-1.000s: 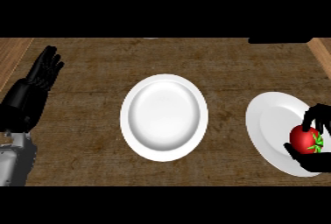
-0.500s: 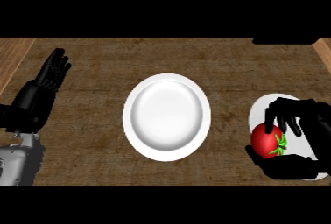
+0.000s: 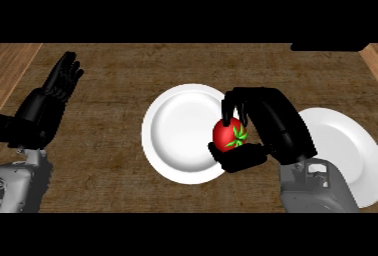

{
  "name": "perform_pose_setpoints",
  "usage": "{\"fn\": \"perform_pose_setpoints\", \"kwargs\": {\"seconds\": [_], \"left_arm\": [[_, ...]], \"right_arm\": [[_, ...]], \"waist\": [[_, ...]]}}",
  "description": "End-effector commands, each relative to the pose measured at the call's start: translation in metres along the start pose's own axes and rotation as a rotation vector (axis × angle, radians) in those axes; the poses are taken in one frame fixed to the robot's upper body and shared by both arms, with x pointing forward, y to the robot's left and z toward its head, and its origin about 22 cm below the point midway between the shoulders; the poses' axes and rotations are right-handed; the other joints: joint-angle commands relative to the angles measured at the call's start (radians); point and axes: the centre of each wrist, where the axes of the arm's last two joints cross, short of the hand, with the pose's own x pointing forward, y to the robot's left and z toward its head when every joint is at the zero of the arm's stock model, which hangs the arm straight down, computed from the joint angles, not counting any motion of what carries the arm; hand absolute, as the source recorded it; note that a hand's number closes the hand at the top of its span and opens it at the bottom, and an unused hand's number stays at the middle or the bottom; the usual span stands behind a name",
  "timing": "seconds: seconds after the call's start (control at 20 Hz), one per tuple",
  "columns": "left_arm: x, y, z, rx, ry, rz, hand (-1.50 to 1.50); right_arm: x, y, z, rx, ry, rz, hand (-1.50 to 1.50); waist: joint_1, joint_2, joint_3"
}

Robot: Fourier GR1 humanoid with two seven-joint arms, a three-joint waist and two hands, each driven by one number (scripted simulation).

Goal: Pick the tomato from the plate and place it in the plate

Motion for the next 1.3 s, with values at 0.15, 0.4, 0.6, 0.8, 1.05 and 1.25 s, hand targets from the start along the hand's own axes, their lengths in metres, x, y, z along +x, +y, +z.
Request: {"fn": "perform_pose_setpoints", "kwargs": {"seconds": [0.15,0.4,0.6,0.8,1.05,1.25], "left_arm": [[-0.005,-0.005,0.009,-0.003,0.001,0.01,0.0],[-0.014,0.005,0.002,-0.014,0.0,0.029,0.0],[-0.014,0.006,0.004,-0.009,0.012,0.009,0.0],[0.009,-0.001,0.005,-0.019,-0.004,0.01,0.0],[-0.001,-0.014,-0.005,-0.033,-0.001,0.019,0.0],[0.002,-0.002,-0.005,-0.031,-0.008,0.02,0.0]], "right_arm": [[0.019,0.061,-0.053,0.031,0.043,0.026,1.5],[0.011,0.085,-0.087,0.054,0.073,0.107,1.5],[-0.011,0.114,-0.091,0.119,0.097,0.104,1.5],[-0.016,0.131,-0.101,0.054,0.209,0.014,-1.5],[-0.023,0.145,-0.099,0.117,0.168,-0.134,-1.5],[-0.023,0.138,-0.106,-0.022,0.103,-0.243,-1.5]], "waist": [[0.005,0.001,0.001],[0.009,0.004,0.0],[0.008,0.003,0.001],[0.03,0.005,0.001],[0.039,0.01,0.001],[0.044,0.012,0.002]]}}
